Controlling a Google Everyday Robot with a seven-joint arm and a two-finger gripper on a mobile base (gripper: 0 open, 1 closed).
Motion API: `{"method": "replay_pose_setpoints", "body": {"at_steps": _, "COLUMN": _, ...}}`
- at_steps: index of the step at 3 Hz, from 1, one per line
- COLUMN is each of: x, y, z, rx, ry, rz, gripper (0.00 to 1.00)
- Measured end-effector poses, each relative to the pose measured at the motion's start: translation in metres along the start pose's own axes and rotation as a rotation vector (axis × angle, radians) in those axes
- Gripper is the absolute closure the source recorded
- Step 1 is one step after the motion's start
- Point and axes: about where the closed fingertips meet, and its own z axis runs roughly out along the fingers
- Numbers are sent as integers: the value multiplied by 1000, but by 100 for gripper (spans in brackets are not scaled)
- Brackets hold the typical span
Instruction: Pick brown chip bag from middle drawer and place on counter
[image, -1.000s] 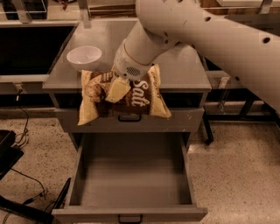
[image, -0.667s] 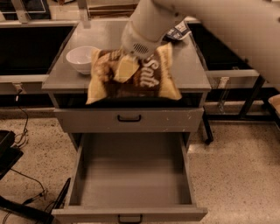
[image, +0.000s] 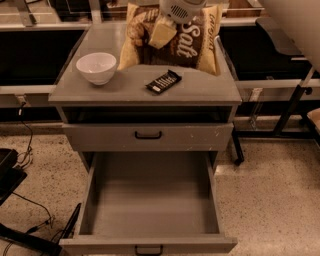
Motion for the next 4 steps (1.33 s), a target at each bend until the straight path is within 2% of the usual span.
{"method": "replay_pose_setpoints", "body": {"at_steps": 1, "x": -12, "y": -39, "z": 9, "rx": 161, "ry": -2, "rz": -4, "gripper": 100}}
{"method": "replay_pose_setpoints", "body": {"at_steps": 2, "x": -12, "y": -39, "z": 9, "rx": 162, "ry": -2, "rz": -4, "gripper": 100}}
{"method": "replay_pose_setpoints", "body": {"at_steps": 3, "x": -27, "y": -68, "z": 25, "rx": 214, "ry": -26, "rz": -69, "gripper": 100}}
{"method": "replay_pose_setpoints", "body": {"at_steps": 4, "x": -59, "y": -117, "z": 54, "rx": 306, "ry": -82, "rz": -195, "gripper": 100}}
